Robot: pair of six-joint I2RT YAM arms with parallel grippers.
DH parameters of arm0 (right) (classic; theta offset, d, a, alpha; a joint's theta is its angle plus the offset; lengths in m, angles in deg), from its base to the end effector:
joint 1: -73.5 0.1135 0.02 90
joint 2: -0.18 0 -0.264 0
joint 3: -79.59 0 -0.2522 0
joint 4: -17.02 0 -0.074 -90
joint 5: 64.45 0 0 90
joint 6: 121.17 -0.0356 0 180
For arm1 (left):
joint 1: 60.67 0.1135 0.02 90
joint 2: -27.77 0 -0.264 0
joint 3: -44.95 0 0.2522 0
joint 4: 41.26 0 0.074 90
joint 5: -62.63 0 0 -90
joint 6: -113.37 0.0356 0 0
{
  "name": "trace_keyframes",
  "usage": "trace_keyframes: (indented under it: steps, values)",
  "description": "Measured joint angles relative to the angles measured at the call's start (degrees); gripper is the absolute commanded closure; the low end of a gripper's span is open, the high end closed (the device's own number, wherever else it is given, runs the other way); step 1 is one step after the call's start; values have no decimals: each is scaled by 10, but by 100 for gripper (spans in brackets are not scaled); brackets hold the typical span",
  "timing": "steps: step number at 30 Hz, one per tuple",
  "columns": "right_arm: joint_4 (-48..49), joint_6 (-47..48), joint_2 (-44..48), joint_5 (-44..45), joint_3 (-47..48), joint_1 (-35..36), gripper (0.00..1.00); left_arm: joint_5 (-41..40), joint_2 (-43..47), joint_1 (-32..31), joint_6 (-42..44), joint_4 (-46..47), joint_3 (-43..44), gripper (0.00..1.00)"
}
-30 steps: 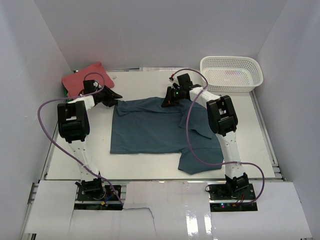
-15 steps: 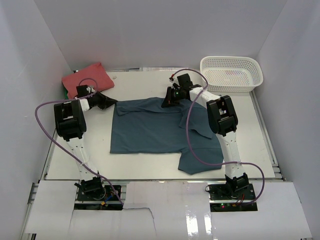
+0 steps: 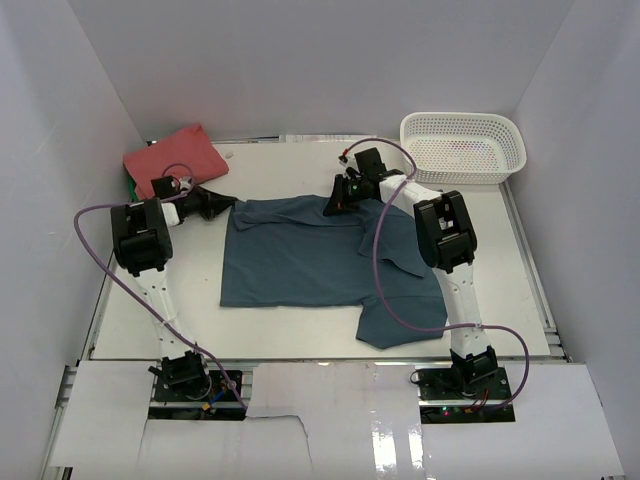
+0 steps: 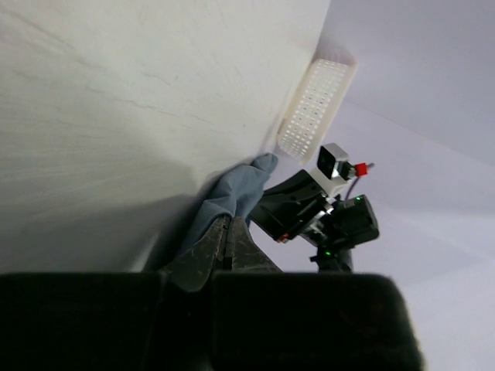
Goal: Fold and stack the t-shirts
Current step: Fold the flattened tshirt in 1/3 of the way
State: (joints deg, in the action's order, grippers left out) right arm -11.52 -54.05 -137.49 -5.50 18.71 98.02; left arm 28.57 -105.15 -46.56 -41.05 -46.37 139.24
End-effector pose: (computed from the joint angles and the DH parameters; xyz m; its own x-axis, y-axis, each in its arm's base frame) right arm 0.4704 0.2348 0.1345 -0.8764 -0.0337 -0.4804 -0.3629 0.7020 0.6128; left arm 0.4578 0.0847 0.0844 -0.6900 -0.6943 0.2047 -0.4131 0.1455 -0.8990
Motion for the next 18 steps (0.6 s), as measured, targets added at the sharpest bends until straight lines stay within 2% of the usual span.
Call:
trace_keyframes:
  steps: [12,15,18]
  values:
    - [0,7,3,0,-4,0,90,70,-10,15,-141,97,-7,97]
    - [0,7,5,0,-7,0,90,78,-16,16,-192,167,-23,95]
    - [0,8,8,0,-12,0,90,83,-25,17,-253,250,-38,88]
